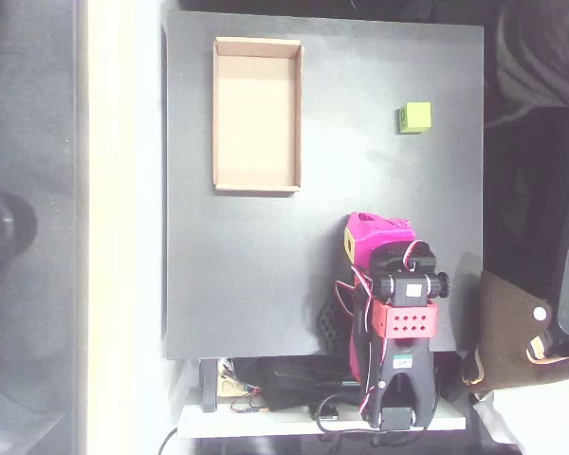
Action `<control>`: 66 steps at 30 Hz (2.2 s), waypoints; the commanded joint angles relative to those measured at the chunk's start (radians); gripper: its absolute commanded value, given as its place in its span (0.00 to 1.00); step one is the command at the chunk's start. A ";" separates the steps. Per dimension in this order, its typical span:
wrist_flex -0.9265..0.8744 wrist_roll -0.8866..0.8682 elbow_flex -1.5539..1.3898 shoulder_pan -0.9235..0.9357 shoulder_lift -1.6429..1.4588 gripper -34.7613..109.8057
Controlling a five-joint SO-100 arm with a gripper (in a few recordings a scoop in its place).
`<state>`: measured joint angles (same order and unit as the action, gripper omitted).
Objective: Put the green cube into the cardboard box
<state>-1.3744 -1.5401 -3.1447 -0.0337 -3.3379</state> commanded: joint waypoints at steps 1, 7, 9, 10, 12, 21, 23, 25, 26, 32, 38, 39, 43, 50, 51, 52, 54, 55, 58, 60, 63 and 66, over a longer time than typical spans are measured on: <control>-0.020 -0.003 -0.011 -0.017 -0.002 0.24; -0.020 -0.002 -0.002 -0.018 0.002 0.24; -0.020 -0.002 0.011 -0.025 0.002 0.24; -0.020 -0.002 0.011 -0.025 0.002 0.24; -0.020 -0.002 0.012 -0.023 0.003 0.24; -0.020 0.000 0.261 -0.026 0.202 0.24; -0.020 0.000 0.368 -0.026 0.325 0.24; -0.020 0.000 0.485 -0.026 0.445 0.24; -0.020 0.000 0.546 -0.026 0.500 0.24; -0.020 0.000 0.904 -0.015 0.756 0.24; -0.020 0.000 1.175 -0.012 0.960 0.24; -0.020 0.000 1.209 -0.011 0.989 0.24; -0.020 -0.002 1.325 -0.011 1.091 0.24; -0.020 -0.002 1.477 -0.009 1.197 0.24; -0.020 -0.002 1.497 -0.009 1.206 0.24; -0.020 -0.002 1.517 -0.009 1.213 0.24; -0.020 -0.002 1.554 -0.009 1.224 0.24; -0.020 -0.002 1.572 -0.009 1.229 0.24; -0.020 -0.002 1.617 0.003 1.252 0.24; -0.020 -0.002 1.638 0.051 1.267 0.24; -0.020 -0.002 1.651 0.133 1.298 0.24; -0.020 -0.002 1.651 0.192 1.330 0.24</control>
<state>-1.3760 -1.5370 -1.5309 0.0997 -2.0141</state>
